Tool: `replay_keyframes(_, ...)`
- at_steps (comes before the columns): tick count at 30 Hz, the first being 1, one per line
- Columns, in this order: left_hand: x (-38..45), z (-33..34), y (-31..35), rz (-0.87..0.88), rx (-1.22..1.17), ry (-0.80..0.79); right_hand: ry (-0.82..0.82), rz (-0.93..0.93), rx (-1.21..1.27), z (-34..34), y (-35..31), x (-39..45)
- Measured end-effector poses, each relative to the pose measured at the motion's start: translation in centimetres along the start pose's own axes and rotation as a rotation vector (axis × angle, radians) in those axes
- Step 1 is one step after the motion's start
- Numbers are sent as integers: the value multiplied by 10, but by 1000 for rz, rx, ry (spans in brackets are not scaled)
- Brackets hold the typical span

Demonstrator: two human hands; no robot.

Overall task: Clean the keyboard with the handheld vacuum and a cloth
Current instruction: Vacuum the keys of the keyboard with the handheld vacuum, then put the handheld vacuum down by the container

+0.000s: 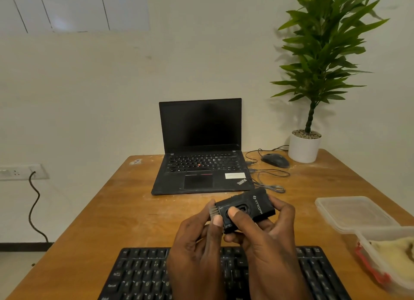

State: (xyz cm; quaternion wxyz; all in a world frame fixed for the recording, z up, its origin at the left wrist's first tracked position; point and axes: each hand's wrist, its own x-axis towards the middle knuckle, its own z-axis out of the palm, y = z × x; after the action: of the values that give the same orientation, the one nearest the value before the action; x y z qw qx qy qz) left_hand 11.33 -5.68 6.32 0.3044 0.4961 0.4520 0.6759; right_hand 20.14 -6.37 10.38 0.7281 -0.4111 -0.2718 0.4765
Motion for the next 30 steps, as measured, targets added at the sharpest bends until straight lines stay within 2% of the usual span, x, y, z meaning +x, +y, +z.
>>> replay_keyframes(6, -3, 9, 2, -15, -44, -32, 31, -24, -59, -2, 1, -2)
replay_keyframes(15, -19, 25, -5, 27, 66, -11, 107, -47, -78, -17, -9, -1)
replay_keyframes(20, -41, 41, -3, 140, 210, -129, 199, -45, -63, -34, -23, -2)
replay_keyframes(30, -90, 85, 22, -55, -48, -335, 271, -104, -62, -112, -65, -20)
